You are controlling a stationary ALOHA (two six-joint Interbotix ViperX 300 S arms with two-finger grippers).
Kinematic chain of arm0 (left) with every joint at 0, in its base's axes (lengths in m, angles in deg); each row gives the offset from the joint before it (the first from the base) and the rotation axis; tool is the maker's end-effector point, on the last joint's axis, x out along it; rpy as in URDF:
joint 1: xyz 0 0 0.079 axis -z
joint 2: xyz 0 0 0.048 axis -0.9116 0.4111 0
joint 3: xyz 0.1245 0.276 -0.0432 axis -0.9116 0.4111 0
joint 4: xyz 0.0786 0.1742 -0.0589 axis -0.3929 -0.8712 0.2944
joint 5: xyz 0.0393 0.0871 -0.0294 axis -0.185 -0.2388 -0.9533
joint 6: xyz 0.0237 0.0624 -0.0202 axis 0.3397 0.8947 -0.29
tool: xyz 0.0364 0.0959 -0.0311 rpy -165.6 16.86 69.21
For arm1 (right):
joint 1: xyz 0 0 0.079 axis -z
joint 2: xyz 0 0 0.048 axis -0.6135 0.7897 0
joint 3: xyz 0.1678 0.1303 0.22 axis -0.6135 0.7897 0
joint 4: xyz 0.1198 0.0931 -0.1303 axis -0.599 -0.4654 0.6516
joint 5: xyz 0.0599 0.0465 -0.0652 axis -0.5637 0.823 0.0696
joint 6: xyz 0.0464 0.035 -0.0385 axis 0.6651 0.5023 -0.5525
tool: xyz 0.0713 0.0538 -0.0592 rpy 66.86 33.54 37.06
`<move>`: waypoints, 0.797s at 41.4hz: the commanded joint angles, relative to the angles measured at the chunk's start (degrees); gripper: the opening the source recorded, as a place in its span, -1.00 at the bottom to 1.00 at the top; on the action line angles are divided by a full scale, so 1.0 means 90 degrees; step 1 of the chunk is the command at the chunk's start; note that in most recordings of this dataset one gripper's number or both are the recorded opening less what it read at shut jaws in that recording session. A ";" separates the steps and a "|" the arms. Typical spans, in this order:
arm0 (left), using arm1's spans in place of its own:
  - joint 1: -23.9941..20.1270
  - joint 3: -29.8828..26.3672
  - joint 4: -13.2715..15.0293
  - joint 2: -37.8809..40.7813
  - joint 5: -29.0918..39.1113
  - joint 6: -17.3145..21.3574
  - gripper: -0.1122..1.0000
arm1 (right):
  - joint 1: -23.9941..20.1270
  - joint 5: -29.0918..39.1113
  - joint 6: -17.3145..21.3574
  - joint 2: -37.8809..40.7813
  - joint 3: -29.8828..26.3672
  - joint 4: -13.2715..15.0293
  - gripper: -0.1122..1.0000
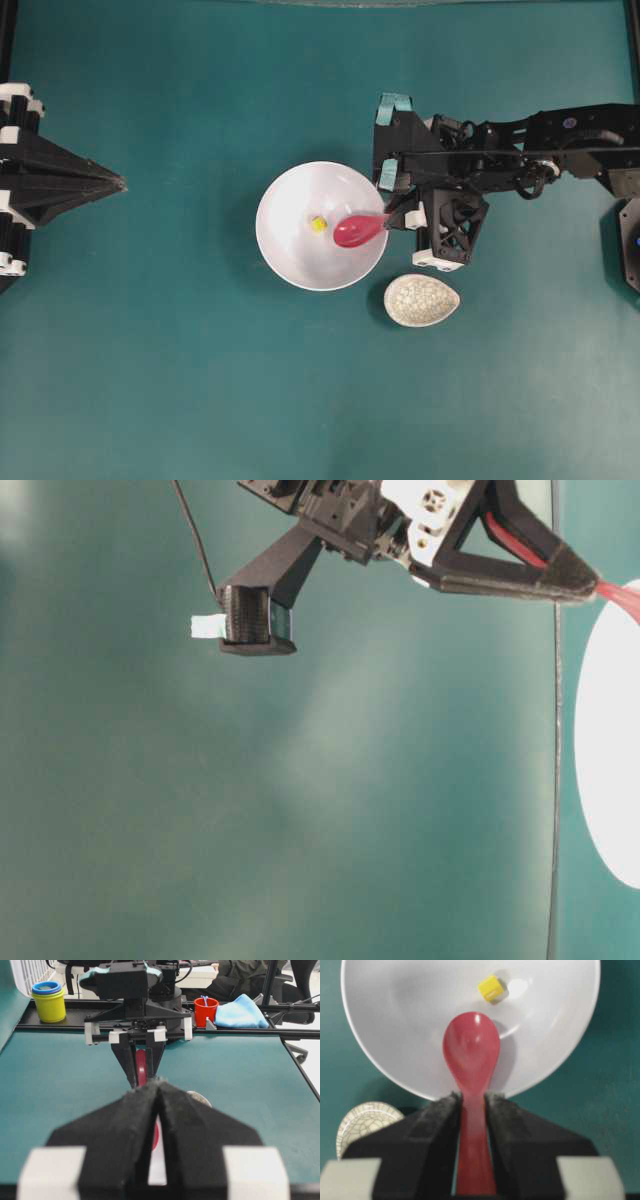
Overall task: Scoop the yellow hexagonal prism block from the bowl with a spoon using the right arm.
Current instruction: 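Carry the spoon over the white bowl and lower it inside, then push the spoon bowl under the yellow block along the bowl floor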
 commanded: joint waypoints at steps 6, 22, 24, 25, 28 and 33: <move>0.0010 -0.0176 -0.0020 0.0029 -0.0049 0.0010 -0.75 | 0.0068 -0.0059 0.0020 -0.0020 -0.0186 0.0010 -0.36; 0.0010 -0.0176 -0.0020 0.0029 -0.0049 0.0010 -0.75 | 0.0098 -0.0029 0.0068 0.0313 -0.0527 0.0010 -0.37; 0.0010 -0.0176 -0.0020 0.0029 -0.0049 0.0010 -0.75 | 0.0098 -0.0029 0.0137 0.0361 -0.0557 0.0010 -0.37; 0.0010 -0.0176 -0.0020 0.0029 -0.0049 0.0010 -0.75 | 0.0098 -0.0029 0.0176 0.0371 -0.0557 0.0010 -0.37; 0.0010 -0.0176 -0.0020 0.0029 -0.0049 0.0010 -0.75 | 0.0107 -0.0039 0.0313 0.0410 -0.0576 0.0010 -0.36; 0.0010 -0.0176 -0.0020 0.0029 -0.0049 0.0010 -0.75 | 0.0107 -0.0049 0.0547 0.0449 -0.0576 0.0010 -0.36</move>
